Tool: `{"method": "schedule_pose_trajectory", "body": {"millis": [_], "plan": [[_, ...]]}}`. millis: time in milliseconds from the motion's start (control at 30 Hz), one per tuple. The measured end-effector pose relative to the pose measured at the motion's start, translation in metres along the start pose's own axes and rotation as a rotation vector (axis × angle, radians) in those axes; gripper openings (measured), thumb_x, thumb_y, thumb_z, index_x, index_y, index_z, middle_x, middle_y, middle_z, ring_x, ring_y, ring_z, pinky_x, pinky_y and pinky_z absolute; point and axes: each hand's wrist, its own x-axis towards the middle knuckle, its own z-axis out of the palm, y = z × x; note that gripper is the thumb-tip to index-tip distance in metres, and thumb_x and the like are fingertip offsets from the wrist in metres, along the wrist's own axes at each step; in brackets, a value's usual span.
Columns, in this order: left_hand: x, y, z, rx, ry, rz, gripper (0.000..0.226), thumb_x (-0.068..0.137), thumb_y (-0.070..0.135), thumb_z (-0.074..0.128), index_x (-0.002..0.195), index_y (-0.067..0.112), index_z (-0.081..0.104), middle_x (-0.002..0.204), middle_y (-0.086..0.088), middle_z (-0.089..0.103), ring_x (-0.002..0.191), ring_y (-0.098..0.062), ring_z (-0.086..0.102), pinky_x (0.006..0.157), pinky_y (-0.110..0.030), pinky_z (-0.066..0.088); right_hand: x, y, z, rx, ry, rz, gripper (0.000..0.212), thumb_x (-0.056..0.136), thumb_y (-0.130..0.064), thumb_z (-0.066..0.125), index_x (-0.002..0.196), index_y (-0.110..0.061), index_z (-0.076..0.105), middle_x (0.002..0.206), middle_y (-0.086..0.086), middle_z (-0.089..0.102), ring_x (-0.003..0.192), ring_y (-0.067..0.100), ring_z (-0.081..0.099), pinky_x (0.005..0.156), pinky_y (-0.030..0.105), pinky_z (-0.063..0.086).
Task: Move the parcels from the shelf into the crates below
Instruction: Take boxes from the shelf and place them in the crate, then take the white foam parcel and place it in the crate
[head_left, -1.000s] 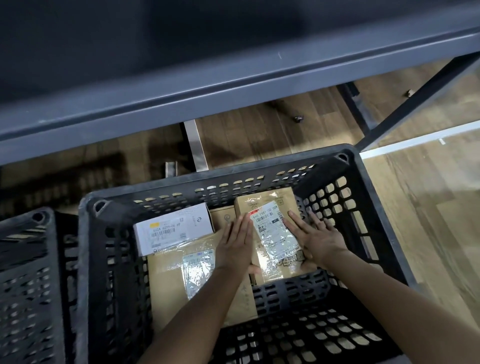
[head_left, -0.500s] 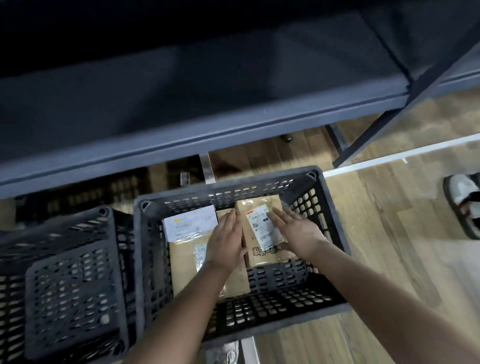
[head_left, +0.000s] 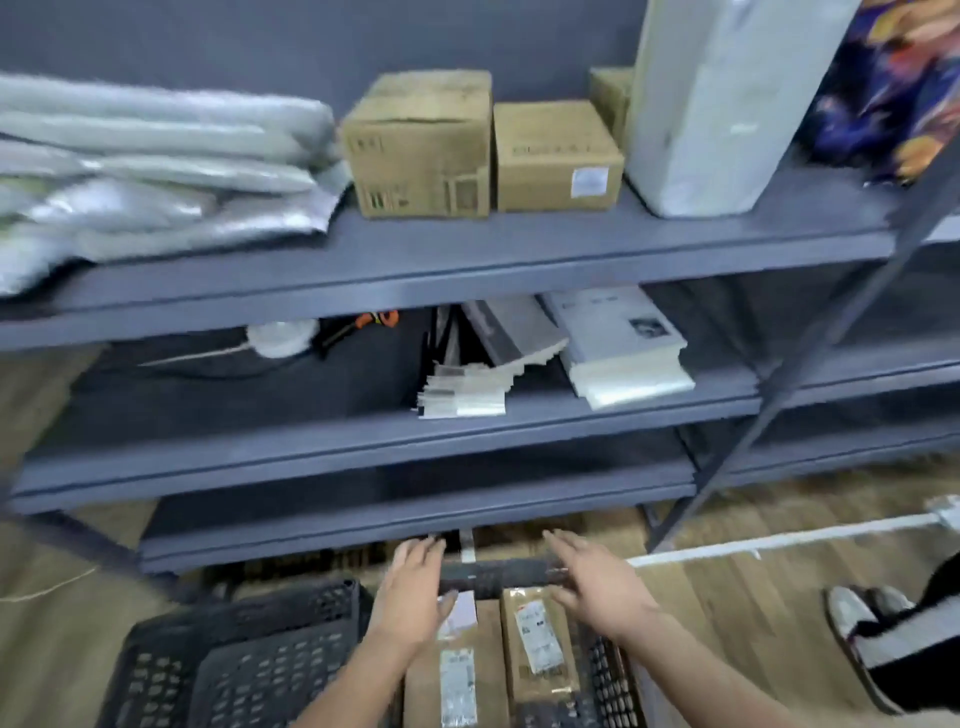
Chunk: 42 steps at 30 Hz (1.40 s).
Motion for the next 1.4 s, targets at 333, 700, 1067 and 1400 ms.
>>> {"method": "schedule_pose_trajectory", "body": {"millis": [333,700,1067,1400], "plan": [[-0.040,0.055,-0.233,-0.004,0.272,0.178,0.059,0.096,0.038,0.047,0.146,0.014,0.029,0.145,-0.003,0.038,0.136,-0.019,0.031,0.110,-0.029,0.029,-0.089,-0.050,-0.215,0.033,0.285,0.041,0.065,0.094,-0.047,0.048,0.150,-0.026,0.021,0.151,-0.002,0.036,0.135,0.016,0.038,0.104,0.026,0.034],[-0.012,0.066,-0.349,0.001,0.457,0.294,0.061,0.096,0.038,0.048,0.148,0.014,0.026,0.148,-0.004,0.038,0.137,-0.020,0.032,0.109,-0.033,0.033,-0.084,-0.081,-0.320,0.000,0.528,0.034,0.065,0.094,-0.043,0.049,0.150,-0.023,0.022,0.151,0.001,0.035,0.136,0.017,0.037,0.107,0.031,0.036],[0.034,0.095,-0.380,0.005,0.496,0.380,0.055,0.095,0.038,0.050,0.143,0.014,0.036,0.139,-0.006,0.047,0.128,-0.022,0.042,0.104,-0.037,0.039,-0.072,-0.061,-0.342,0.034,0.620,0.109,0.063,0.095,-0.041,0.050,0.149,-0.021,0.024,0.150,0.003,0.036,0.134,0.020,0.038,0.106,0.033,0.037],[0.066,0.160,-0.393,-0.020,0.498,0.365,0.059,0.095,0.038,0.050,0.146,0.014,0.031,0.146,-0.007,0.041,0.134,-0.022,0.038,0.108,-0.037,0.037,-0.067,0.011,-0.388,0.033,0.673,0.105,0.063,0.094,-0.038,0.052,0.148,-0.016,0.027,0.152,0.003,0.033,0.137,0.020,0.035,0.108,0.032,0.032]]}}
